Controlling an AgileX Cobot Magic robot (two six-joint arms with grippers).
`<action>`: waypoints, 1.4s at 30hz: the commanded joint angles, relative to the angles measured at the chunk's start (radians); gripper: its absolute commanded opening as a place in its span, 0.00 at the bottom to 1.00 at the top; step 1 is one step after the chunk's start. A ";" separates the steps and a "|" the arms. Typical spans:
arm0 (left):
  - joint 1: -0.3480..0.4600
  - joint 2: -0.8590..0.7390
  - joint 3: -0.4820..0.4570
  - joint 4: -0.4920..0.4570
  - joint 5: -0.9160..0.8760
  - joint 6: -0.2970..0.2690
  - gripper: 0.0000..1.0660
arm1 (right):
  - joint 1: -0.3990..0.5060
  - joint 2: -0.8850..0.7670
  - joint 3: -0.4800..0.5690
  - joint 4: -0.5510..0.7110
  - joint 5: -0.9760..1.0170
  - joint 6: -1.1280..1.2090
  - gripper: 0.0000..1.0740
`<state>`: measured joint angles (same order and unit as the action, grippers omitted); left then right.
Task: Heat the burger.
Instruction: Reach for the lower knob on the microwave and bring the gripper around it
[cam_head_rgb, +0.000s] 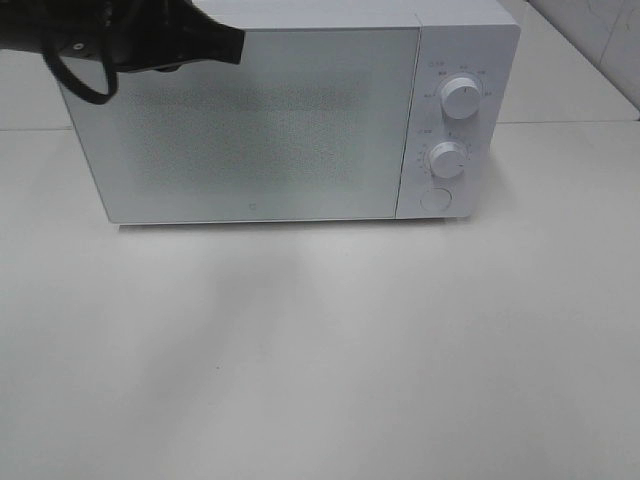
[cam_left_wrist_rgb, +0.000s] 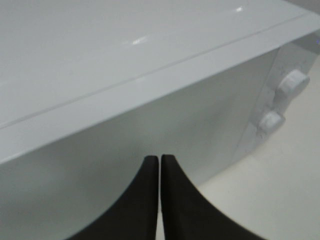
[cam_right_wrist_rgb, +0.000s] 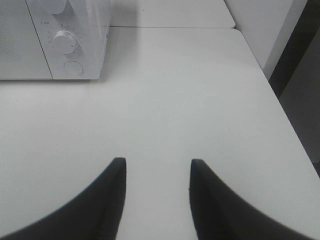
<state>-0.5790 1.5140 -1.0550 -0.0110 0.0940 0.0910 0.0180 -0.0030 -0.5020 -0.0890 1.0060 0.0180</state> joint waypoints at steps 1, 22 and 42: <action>-0.007 -0.054 -0.007 -0.009 0.153 -0.003 0.00 | -0.002 -0.031 0.002 -0.003 -0.009 0.003 0.38; -0.007 -0.267 -0.007 0.005 0.740 -0.091 0.98 | -0.002 -0.031 0.002 -0.003 -0.009 0.003 0.38; 0.441 -0.406 0.089 -0.054 0.988 0.156 0.97 | -0.002 -0.031 0.002 -0.003 -0.009 0.003 0.38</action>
<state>-0.1710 1.1370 -0.9900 -0.0350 1.0830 0.2140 0.0180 -0.0030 -0.5020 -0.0890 1.0060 0.0180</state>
